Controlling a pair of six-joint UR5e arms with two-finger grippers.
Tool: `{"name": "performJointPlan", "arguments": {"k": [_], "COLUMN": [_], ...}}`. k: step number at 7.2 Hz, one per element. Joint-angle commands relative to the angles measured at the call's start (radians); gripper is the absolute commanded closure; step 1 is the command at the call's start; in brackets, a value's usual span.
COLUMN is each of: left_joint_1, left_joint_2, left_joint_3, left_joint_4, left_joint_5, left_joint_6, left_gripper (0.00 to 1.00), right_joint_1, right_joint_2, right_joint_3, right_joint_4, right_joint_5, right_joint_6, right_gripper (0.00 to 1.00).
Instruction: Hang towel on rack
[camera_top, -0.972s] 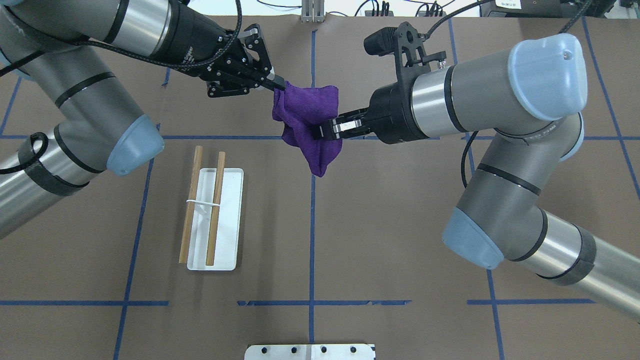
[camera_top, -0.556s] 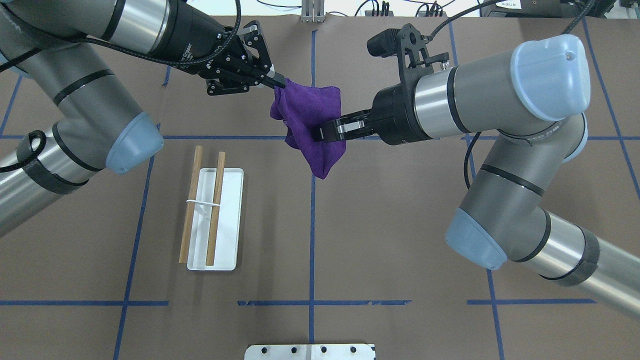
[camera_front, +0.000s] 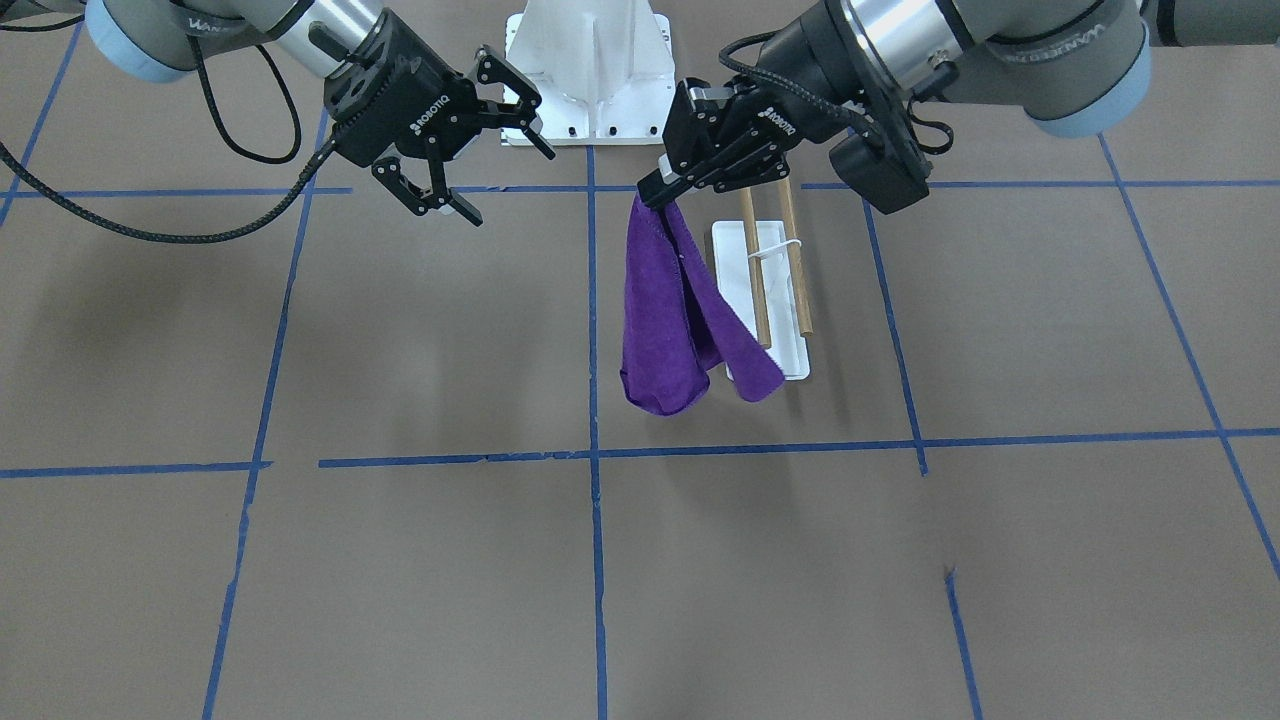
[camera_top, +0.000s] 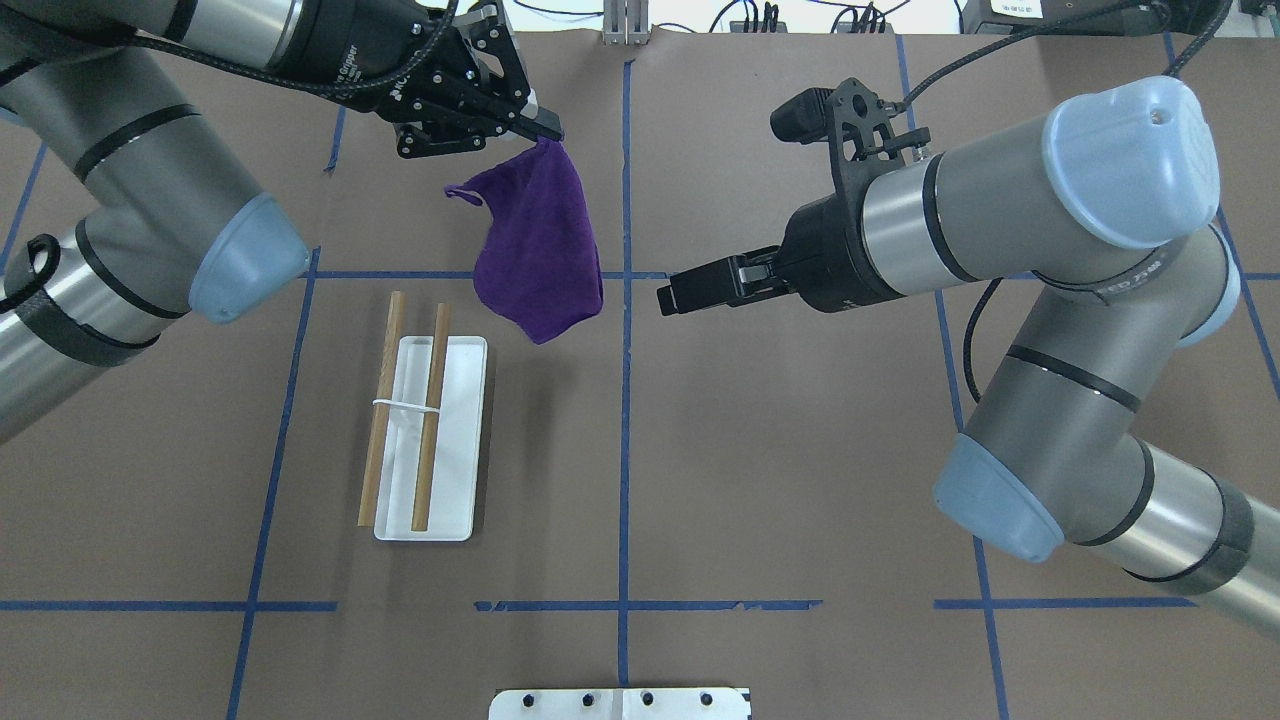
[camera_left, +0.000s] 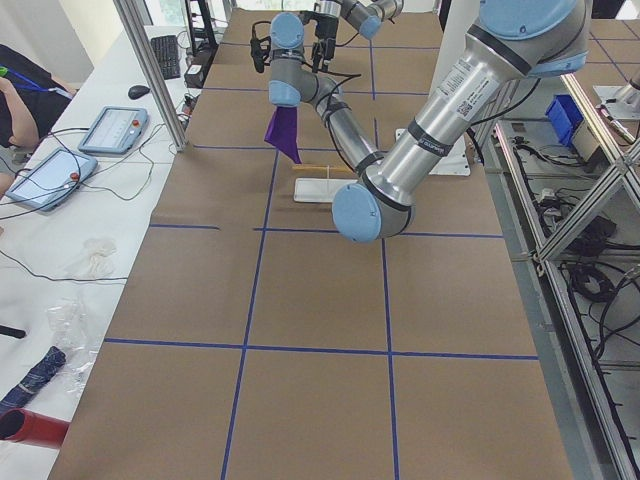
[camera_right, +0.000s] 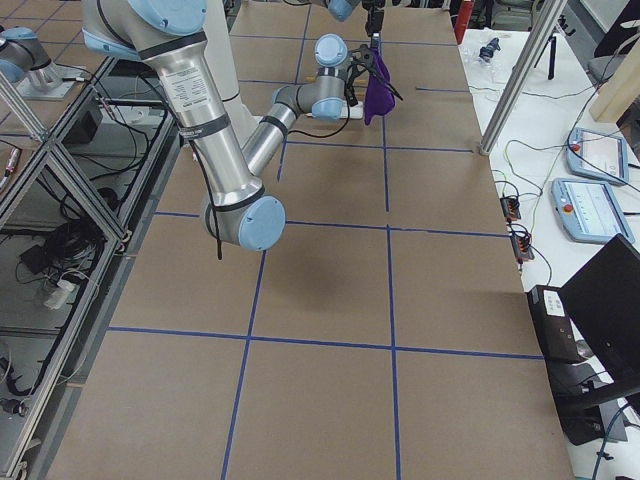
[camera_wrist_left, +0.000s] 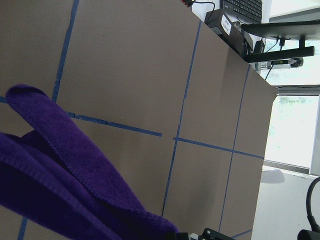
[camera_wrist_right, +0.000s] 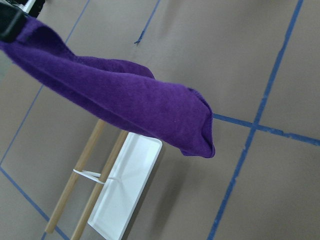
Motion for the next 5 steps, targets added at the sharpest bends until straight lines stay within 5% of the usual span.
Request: {"name": "performJointPlan", "arguments": {"k": [1,3,5], "left_joint_1": [-0.014,-0.056,-0.030], "left_joint_2": [0.011,0.050,0.129], "left_joint_3": [-0.078,-0.155,-0.278], "left_joint_4": [0.012,0.012,0.015], "left_joint_5": [0.016,0.098,0.180], "left_joint_6": [0.000,0.011,0.018], "left_gripper": [1.00,1.00,1.00], "right_joint_1": [0.088,0.198,0.304], "right_joint_2": [0.001,-0.007,-0.010], "right_joint_3": [0.040,0.042,0.050], "right_joint_4": [-0.270,-0.398,-0.646], "right_joint_5": [0.099,0.088,0.085], "right_joint_6": [-0.014,-0.047,-0.288], "right_gripper": [0.00,0.00,0.00]}}
